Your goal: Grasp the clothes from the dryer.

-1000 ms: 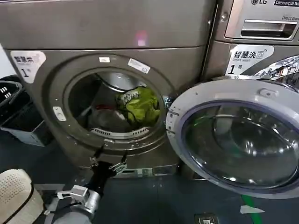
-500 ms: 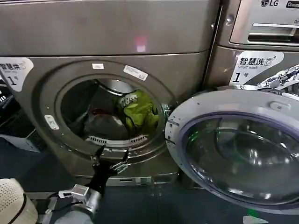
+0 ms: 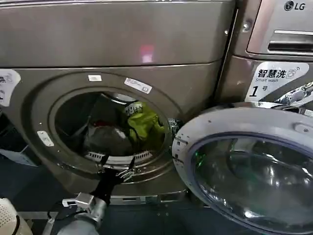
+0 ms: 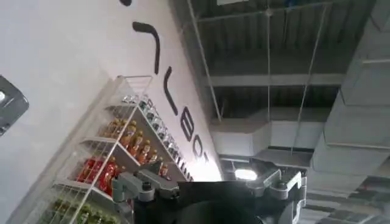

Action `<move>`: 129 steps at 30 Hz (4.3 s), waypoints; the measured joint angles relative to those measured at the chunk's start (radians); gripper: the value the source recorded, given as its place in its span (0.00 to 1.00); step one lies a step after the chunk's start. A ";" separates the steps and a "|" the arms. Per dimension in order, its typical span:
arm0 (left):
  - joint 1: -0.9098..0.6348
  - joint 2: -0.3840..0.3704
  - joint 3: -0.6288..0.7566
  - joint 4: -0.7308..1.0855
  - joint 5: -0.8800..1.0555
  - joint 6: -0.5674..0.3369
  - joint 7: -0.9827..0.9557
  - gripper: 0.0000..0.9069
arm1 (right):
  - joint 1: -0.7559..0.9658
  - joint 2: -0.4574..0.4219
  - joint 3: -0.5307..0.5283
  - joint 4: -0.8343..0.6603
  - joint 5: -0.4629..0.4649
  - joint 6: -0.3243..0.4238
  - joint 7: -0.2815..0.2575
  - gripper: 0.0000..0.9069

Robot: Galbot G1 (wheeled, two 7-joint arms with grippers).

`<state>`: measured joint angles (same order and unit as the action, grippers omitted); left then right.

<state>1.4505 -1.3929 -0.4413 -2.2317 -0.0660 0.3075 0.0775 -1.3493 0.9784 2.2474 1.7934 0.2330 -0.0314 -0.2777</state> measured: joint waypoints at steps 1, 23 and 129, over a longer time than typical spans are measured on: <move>0.000 0.000 0.000 -0.001 0.002 0.000 -0.001 1.00 | -0.001 0.000 0.001 0.000 0.000 -0.001 0.001 1.00; -0.116 0.036 -0.083 0.065 0.627 -0.080 0.045 1.00 | -0.029 0.004 0.045 0.040 0.009 -0.036 0.027 1.00; -1.079 0.290 0.431 0.840 1.159 -0.489 1.276 1.00 | -0.065 0.040 0.009 0.096 0.013 -0.016 0.012 1.00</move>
<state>0.3718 -1.1031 -0.0105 -1.3921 1.0932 -0.1811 1.3531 -1.4142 1.0187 2.2564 1.8893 0.2459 -0.0477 -0.2653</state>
